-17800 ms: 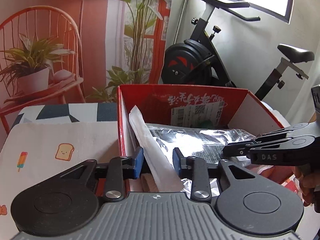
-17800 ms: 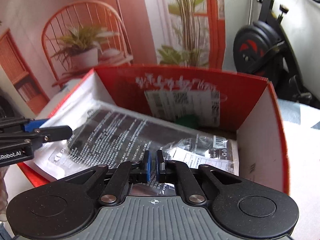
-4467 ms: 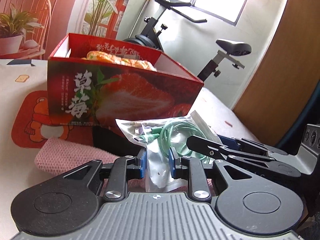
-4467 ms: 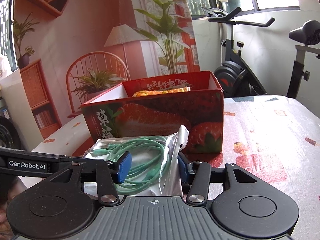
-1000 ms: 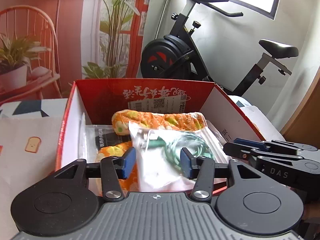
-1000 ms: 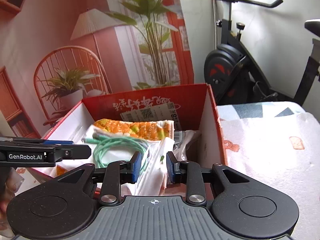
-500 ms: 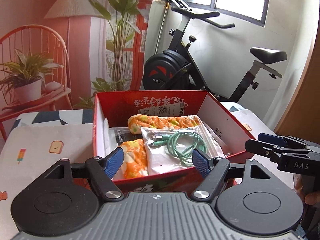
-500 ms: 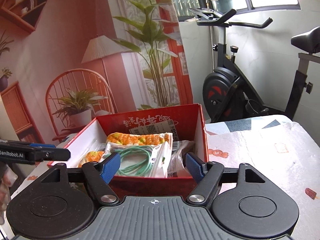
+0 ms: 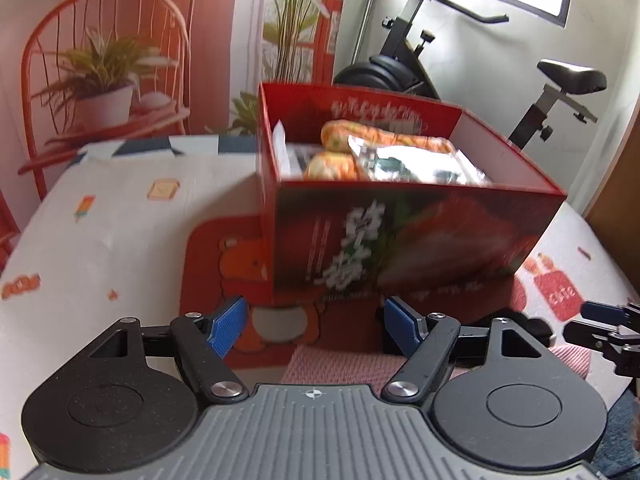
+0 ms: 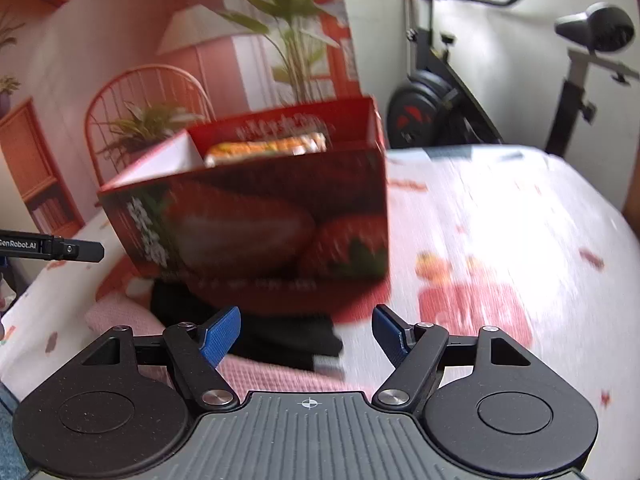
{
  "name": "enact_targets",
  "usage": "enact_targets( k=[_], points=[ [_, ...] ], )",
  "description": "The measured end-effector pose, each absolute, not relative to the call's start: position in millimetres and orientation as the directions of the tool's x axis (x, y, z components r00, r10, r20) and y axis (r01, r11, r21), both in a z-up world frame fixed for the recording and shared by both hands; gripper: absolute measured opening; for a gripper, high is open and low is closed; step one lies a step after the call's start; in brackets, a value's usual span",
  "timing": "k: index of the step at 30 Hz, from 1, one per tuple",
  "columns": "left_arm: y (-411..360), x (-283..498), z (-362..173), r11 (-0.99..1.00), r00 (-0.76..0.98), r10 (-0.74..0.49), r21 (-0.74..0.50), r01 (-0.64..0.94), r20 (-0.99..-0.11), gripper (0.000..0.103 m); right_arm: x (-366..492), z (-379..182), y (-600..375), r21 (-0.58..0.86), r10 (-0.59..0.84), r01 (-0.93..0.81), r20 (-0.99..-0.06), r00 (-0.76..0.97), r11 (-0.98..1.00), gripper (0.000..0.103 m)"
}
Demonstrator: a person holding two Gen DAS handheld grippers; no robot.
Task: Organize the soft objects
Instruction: 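Move both grippers to the pink knitted cloth on the table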
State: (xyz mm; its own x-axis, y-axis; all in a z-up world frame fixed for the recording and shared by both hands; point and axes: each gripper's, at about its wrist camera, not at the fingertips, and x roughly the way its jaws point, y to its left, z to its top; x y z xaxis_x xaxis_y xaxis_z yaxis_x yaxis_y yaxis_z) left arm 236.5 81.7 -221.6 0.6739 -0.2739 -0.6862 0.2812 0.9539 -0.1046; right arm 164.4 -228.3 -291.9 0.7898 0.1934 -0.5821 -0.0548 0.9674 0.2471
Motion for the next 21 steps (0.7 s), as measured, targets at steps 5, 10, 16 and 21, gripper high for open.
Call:
enact_targets(
  k=[5,10,16,21],
  points=[
    [83,239,-255,0.956,0.642,-0.269,-0.115,0.272,-0.718,0.079,149,-309,-224,0.24,0.174,-0.02,-0.643,0.746,0.971,0.073],
    [84,231,-270,0.952,0.631,-0.29,-0.153,0.264,-0.719,0.077,143,-322,-213,0.204,0.162,-0.027,-0.684,0.712,0.979,0.081],
    [82,210,-280,0.94,0.616,-0.328,-0.183,0.289,-0.716,0.077,147,-331,-200,0.148,0.151,-0.064,-0.708,0.69,0.987,0.079],
    [78,201,-280,0.936,0.621,-0.33,-0.158,0.315,-0.712,0.065,148,-332,-195,0.116,0.156,-0.105,-0.694,0.703,0.988,0.07]
  ],
)
